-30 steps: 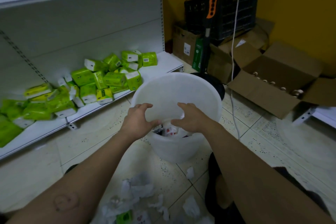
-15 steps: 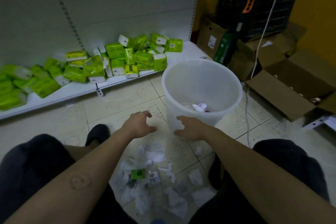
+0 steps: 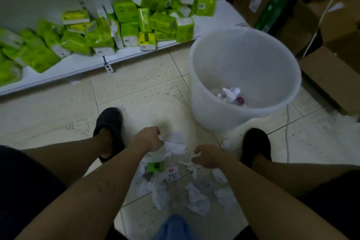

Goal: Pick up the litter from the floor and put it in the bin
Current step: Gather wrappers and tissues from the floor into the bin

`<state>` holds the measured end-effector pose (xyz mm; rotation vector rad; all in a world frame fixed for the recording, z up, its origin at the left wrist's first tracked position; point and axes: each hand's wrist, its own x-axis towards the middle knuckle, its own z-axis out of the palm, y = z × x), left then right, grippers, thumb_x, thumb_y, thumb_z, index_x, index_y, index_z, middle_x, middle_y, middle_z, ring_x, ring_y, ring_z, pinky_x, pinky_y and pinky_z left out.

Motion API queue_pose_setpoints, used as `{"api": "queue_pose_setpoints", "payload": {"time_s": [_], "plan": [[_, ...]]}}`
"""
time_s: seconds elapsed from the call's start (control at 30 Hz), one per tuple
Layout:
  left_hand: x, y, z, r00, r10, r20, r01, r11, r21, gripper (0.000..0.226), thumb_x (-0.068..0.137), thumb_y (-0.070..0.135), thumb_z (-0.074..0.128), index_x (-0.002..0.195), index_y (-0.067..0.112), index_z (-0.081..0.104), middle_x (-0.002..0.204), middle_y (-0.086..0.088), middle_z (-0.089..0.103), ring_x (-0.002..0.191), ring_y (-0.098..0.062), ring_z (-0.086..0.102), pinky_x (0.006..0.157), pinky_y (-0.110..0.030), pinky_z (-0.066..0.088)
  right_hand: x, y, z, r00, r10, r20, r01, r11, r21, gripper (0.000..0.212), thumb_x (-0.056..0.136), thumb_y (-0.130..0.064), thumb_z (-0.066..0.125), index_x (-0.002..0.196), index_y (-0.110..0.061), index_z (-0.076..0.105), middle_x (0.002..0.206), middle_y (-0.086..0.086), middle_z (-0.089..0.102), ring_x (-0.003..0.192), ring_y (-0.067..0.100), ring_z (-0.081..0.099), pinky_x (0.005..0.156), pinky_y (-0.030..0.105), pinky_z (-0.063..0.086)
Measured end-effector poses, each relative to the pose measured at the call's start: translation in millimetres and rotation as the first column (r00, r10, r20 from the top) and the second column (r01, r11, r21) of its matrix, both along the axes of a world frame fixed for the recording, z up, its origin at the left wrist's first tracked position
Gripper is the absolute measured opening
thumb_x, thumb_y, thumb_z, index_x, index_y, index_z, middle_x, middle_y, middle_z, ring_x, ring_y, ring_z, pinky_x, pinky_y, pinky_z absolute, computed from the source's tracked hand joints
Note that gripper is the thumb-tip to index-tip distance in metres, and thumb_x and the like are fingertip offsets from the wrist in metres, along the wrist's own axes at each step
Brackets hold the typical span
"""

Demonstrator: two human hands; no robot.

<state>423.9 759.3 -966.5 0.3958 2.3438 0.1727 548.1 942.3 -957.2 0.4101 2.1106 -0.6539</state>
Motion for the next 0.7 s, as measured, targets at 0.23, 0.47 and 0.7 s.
{"api": "queue_pose_setpoints", "payload": {"time_s": [0.23,0.47,0.7], "plan": [[0,26,-93,0.984,0.072,0.163,-0.058,0.994,-0.089,0.058,0.085,0.035,0.062,0.136,0.014,0.046,0.135,-0.01,0.051,0.12,-0.028,0.053,0.096,-0.037,0.047,-22,17,-77,0.995,-0.069,0.073,0.072,0.997,-0.027,0.055,0.092,-0.04,0.053,0.139,-0.013,0.042,0.143,0.011,0.045,0.126,0.028,0.047,0.1,0.033,0.039],[-30,40,-161,0.997,0.053,-0.054,-0.056,0.997,-0.053,0.045,0.085,0.015,0.056,0.129,0.013,0.046,0.128,-0.017,0.042,0.12,-0.035,0.041,0.087,-0.043,0.043,-56,3,-158,0.988,-0.068,-0.137,0.068,0.998,-0.002,0.04,0.091,-0.027,0.055,0.128,-0.014,0.05,0.12,0.015,0.05,0.104,0.028,0.056,0.079,0.033,0.048],[-37,5,-207,0.985,0.168,-0.027,-0.167,0.986,0.028,0.037,0.087,0.026,0.061,0.12,0.013,0.049,0.116,-0.015,0.05,0.107,-0.035,0.05,0.074,-0.041,0.046,-69,-28,-206,0.979,0.082,-0.184,-0.06,0.991,0.123,0.045,0.089,-0.028,0.055,0.132,-0.018,0.046,0.129,0.013,0.042,0.115,0.028,0.045,0.085,0.036,0.045]]}}
